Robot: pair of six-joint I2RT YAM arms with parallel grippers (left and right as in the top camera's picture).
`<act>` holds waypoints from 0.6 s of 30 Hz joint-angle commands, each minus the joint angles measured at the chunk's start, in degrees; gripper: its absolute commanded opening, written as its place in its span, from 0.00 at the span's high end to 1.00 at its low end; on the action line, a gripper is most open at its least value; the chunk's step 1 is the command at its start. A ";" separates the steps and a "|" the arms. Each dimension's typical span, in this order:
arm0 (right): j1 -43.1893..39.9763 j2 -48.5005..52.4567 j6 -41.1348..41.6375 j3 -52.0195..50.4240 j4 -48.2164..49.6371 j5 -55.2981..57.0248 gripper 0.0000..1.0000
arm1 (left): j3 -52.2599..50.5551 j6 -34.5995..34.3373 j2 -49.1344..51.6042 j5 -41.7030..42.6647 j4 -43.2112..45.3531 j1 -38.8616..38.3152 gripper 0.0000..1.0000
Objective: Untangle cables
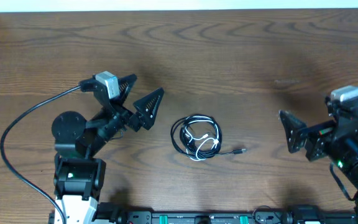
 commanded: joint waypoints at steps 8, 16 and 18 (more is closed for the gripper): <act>-0.37 -0.09 -1.38 1.33 0.17 -0.37 0.01 | 1.14 -3.23 -0.48 8.66 1.09 0.20 0.02; -0.37 -0.07 -1.38 1.33 0.02 -0.57 0.01 | 1.09 -0.48 0.02 11.37 -4.26 0.15 0.02; -0.35 -0.07 -1.38 1.33 -0.11 -0.57 0.01 | 1.09 4.87 1.18 11.17 -9.64 -0.28 0.02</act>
